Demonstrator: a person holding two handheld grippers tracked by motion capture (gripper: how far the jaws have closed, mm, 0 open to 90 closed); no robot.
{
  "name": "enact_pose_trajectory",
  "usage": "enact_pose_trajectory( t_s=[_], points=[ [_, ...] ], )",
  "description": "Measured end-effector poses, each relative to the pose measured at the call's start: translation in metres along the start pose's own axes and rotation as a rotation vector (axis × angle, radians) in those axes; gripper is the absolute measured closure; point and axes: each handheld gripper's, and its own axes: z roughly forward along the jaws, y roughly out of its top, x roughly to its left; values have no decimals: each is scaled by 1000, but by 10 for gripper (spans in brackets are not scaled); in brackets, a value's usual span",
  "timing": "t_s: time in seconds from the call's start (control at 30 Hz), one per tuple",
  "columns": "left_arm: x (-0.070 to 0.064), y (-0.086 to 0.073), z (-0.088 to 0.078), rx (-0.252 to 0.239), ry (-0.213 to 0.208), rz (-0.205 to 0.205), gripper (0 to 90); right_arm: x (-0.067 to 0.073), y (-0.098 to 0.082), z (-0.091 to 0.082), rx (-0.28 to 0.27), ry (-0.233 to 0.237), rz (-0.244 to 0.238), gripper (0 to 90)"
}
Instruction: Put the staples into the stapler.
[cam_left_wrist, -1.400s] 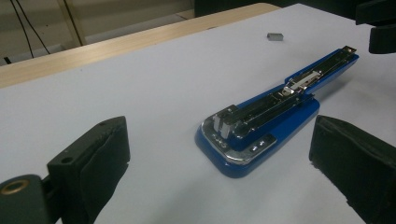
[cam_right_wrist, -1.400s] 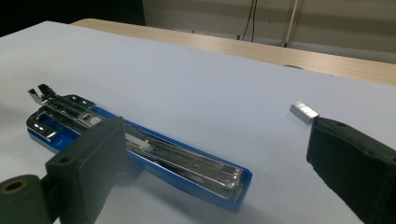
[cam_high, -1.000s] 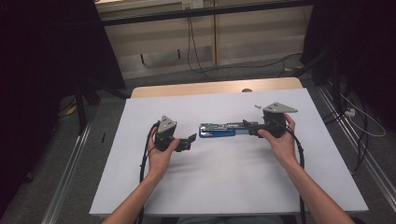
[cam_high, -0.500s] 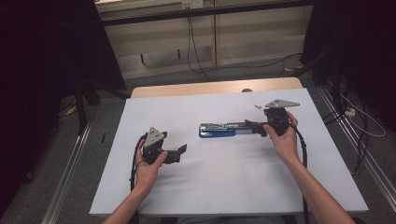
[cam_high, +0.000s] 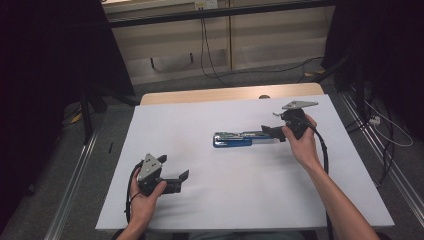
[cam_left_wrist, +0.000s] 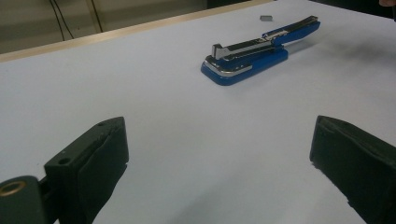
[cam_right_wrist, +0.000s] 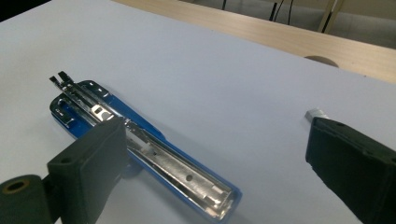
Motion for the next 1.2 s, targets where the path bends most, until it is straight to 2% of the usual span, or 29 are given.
enact_pose_trajectory(
  t_s=[0.03, 0.17, 0.23, 0.4, 0.53, 0.6, 0.63, 0.7, 0.9, 0.97, 1.0, 1.13, 1.2],
  points=[
    [0, -1, -2, 1, 1, 0, 46, -2, 1, 0, 1, 2, -11, 49],
    [-2, -4, -7, 13, 2, 8, 44, -13, 4, 0, 18, -12, 1, 69],
    [-3, -3, -6, 2, 15, 11, 40, -17, 2, 1, 30, -18, 0, 80],
    [-6, -1, -1, -7, 15, 19, 40, -25, 2, 4, 31, -19, 10, 66],
    [-7, -1, -2, -7, 10, 20, 40, -30, 7, 7, 48, -20, -7, 95],
    [-6, 0, -3, -5, 3, 23, 40, -33, 10, 9, 59, -24, -33, 135],
    [-6, 1, -5, -19, 7, 7, 42, -34, 11, 10, 60, -26, -34, 136],
    [-6, 1, -8, -32, 3, 5, 40, -40, 12, 11, 52, -35, -23, 143],
    [-6, -3, -13, -32, 13, 4, 40, -53, 17, 18, 99, -57, -17, 170],
    [-6, -4, -14, -23, 10, 16, 41, -56, 17, 21, 133, -56, -15, 177],
    [-6, -5, -15, -28, 6, 3, 41, -57, 17, 23, 142, -56, -21, 190],
    [-5, -5, -17, -38, 18, 3, 41, -64, 17, 31, 146, -58, -19, 222],
    [-5, -5, -15, -28, 19, 7, 41, -65, 16, 37, 155, -62, -11, 231]
  ],
)
